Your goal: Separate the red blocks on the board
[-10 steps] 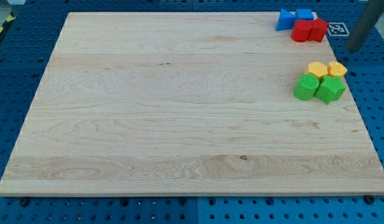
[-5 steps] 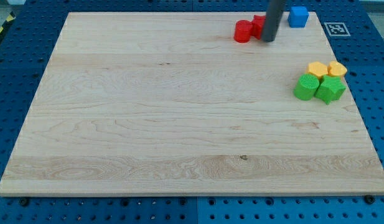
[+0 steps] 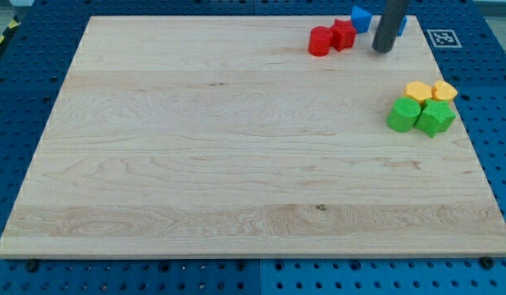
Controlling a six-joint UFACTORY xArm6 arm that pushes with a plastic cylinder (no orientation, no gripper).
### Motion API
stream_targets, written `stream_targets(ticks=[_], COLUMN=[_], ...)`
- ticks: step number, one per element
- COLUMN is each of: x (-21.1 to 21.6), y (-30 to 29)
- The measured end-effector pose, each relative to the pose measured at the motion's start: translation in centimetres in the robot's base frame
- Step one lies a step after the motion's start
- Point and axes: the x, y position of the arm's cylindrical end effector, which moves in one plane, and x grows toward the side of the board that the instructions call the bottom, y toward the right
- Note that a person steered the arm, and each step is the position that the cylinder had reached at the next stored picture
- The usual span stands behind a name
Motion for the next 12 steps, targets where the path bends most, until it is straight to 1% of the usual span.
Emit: stream_targets(ticks=[1, 2, 3, 4, 6, 8, 9, 11, 12], x=[-0.4, -0.4, 0.5, 2.2, -1.2, -7.3, -8.3, -8.4, -5.7], y=[-3.5, -12.1, -18.0, -18.2, -20.9, -20.8, -19.8, -10.3, -9.5])
